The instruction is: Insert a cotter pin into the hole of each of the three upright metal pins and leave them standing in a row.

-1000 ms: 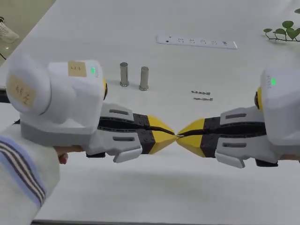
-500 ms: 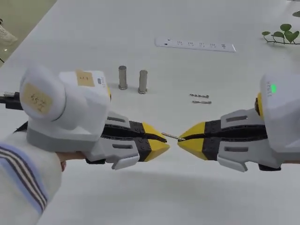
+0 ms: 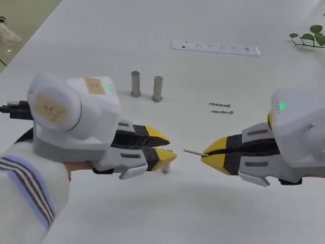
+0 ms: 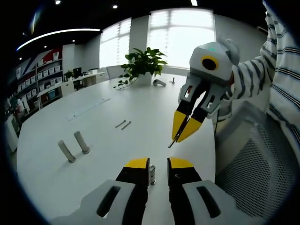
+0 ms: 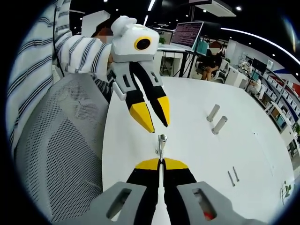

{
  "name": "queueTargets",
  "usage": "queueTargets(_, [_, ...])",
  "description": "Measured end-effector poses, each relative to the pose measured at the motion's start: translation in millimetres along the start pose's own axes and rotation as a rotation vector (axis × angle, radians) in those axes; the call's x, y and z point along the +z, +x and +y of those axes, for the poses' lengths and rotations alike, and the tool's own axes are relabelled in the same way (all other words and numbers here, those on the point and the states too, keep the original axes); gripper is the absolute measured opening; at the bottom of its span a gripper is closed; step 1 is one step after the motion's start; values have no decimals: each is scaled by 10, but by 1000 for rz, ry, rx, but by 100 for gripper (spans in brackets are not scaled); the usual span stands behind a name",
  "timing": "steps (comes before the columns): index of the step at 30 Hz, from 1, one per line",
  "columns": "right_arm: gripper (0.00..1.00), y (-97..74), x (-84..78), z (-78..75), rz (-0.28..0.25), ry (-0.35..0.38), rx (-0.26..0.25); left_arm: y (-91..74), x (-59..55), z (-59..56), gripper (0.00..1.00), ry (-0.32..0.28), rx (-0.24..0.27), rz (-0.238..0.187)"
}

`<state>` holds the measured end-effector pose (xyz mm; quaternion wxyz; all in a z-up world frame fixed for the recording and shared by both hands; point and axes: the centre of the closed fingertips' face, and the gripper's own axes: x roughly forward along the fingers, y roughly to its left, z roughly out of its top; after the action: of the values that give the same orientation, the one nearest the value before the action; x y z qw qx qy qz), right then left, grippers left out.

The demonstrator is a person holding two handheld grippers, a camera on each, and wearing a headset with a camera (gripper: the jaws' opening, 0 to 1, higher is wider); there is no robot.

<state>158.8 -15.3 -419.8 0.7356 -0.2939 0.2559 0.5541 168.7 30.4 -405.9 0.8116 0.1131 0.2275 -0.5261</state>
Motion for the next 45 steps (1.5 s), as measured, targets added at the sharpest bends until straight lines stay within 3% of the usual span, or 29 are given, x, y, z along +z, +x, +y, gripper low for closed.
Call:
queueTargets(5, [0, 58, -72, -27, 27, 13, 7, 27, 6, 20, 12, -18, -9, -3])
queueTargets(16, [0, 192, -86, -11, 47, 7, 48, 144, -209, 33, 13, 58, -11, 118])
queueTargets(27, [0, 274, -100, -29, 58, -1, 60, 206, -234, 81, 10, 62, 7, 131])
queueTargets(31, [0, 301, -101, -33, 61, -6, 66, 203, -236, 86, 6, 71, 3, 133])
queueTargets(45, [0, 373, -45, -43, 54, -24, 83, 203, -229, 58, 6, 128, -18, 131])
